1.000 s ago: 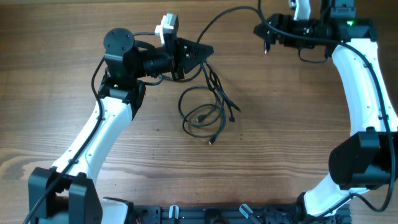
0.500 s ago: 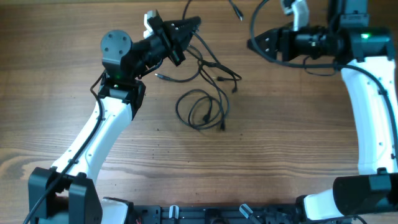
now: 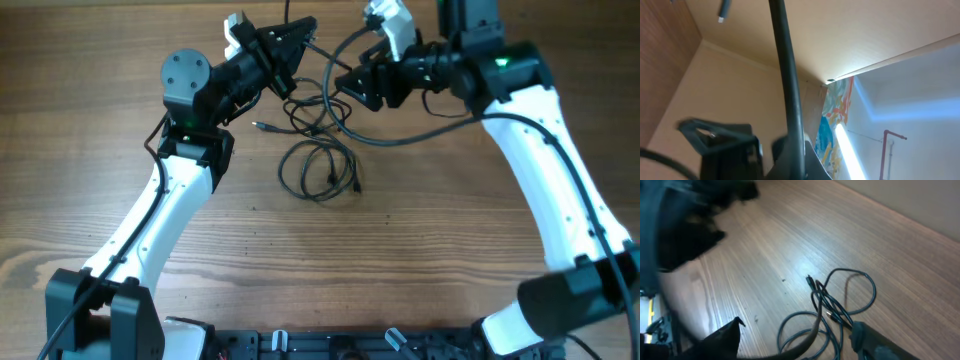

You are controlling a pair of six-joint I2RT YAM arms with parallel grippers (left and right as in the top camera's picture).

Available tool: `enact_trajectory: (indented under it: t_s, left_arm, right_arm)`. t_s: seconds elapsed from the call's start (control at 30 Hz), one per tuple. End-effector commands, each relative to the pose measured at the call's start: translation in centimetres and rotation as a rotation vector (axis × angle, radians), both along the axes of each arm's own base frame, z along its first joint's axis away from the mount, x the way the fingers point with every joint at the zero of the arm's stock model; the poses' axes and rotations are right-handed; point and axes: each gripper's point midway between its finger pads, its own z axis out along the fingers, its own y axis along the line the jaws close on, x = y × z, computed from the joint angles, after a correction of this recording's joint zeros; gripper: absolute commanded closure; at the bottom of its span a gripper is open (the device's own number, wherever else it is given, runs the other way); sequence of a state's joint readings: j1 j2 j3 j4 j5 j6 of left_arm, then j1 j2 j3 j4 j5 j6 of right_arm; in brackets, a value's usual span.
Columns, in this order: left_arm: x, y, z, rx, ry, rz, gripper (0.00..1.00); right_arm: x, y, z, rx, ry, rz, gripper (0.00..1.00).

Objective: Untangle cables

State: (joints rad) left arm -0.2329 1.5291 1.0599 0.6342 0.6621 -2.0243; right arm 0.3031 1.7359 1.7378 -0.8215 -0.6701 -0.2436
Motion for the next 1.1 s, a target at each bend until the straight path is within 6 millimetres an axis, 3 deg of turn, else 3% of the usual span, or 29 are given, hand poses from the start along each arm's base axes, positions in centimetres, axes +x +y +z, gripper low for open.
enact_trajectory:
  t_s: [0.0, 0.1, 0.2, 0.27, 0.37, 0.43, 0.5, 0.57, 0.63, 0.7, 0.83, 0.97, 1.07]
  left_arm:
    - [0.1, 0.7, 1.0, -0.105, 0.096, -0.001, 0.96]
    - [0.4, 1.1, 0.4, -0.097, 0.119, 0.011, 0.96]
    - [0.7, 1.1, -2.4, -0.011, 0.178, 0.031, 0.96]
    - [1.0, 1.7, -5.2, 0.073, 0.241, 0.063, 0.96]
    - [1.7, 3.8, -9.3, 0.214, 0.318, 0.163, 0.94]
    - [2.3, 6.0, -11.6, 0.37, 0.302, 0.26, 0.76]
    - [2.6, 7.9, -13.4, 0.534, 0.272, 0.332, 0.49]
    - [2.5, 9.7, -15.2, 0.691, 0.268, 0.384, 0.36]
    - [2.1, 11.0, -16.6, 0.811, 0.281, 0.409, 0.34]
    - [1.8, 11.6, -17.3, 0.891, 0.271, 0.403, 0.32]
    - [1.1, 10.6, -17.8, 1.125, 0.065, 0.251, 0.32]
    - [-0.5, 6.0, -17.4, 1.194, -0.2, 0.01, 0.32]
    - [-2.1, 1.1, -15.6, 1.13, -0.43, -0.142, 0.31]
  right_arm:
    - [1.4, 0.7, -2.7, -0.025, 0.047, -0.016, 0.42]
    - [2.8, 1.0, -2.3, 0.014, 0.033, -0.053, 0.59]
    - [4.5, 0.6, 0.9, 0.105, -0.021, -0.129, 0.81]
    - [5.2, -0.7, 2.9, 0.154, -0.024, -0.212, 0.96]
    - [5.2, -3.1, 5.2, 0.207, 0.004, -0.323, 0.96]
    - [4.1, -4.2, 7.0, 0.243, 0.05, -0.347, 0.96]
    - [2.6, -5.0, 9.1, 0.265, 0.093, -0.356, 0.96]
    - [1.1, -5.4, 11.3, 0.268, 0.116, -0.36, 0.96]
    - [-0.4, -5.5, 13.4, 0.255, 0.102, -0.348, 0.96]
    - [-1.2, -6.1, 14.1, 0.214, 0.104, -0.41, 0.96]
    - [-1.9, -6.5, 12.4, 0.157, 0.187, -0.496, 0.96]
    - [-1.7, -7.2, 10.0, 0.076, 0.242, -0.566, 0.96]
    - [-2.4, -5.3, 10.8, 0.134, 0.252, -0.444, 0.96]
